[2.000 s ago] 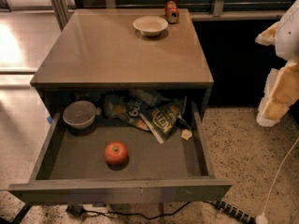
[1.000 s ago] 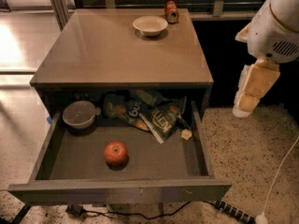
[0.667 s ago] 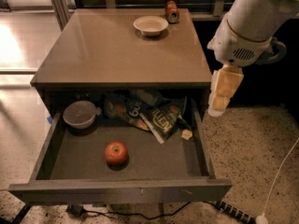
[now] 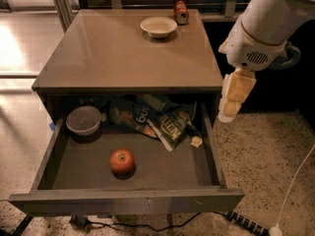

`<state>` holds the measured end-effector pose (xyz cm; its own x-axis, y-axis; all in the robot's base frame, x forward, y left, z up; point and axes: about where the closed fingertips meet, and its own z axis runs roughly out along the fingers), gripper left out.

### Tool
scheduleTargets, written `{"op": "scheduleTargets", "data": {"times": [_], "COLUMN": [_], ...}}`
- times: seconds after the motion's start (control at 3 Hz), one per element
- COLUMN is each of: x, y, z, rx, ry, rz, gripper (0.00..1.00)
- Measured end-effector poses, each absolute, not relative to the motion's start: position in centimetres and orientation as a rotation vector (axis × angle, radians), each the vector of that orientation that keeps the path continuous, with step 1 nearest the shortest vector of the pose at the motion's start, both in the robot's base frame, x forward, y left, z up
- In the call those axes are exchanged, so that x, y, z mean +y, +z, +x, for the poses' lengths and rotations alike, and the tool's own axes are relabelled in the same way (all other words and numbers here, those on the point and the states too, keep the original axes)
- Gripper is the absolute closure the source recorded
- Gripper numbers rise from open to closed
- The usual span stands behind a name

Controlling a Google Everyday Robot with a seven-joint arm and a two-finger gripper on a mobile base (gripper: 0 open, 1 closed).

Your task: Pick apple from top drawer and place on counter

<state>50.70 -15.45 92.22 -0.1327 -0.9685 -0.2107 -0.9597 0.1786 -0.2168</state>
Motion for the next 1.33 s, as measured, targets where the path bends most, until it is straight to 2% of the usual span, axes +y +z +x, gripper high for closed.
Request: {"op": "scheduleTargets", "data": {"times": [0.67,1.33], "x": [-12.7,-10.6], "y": [88.3,86.1], "z": [49.9,48.8], "rx": [2.113,2.088], "ry": [0.117,0.160], "rz": [-1.894,-1.967], "gripper": [0.00,0.00]}}
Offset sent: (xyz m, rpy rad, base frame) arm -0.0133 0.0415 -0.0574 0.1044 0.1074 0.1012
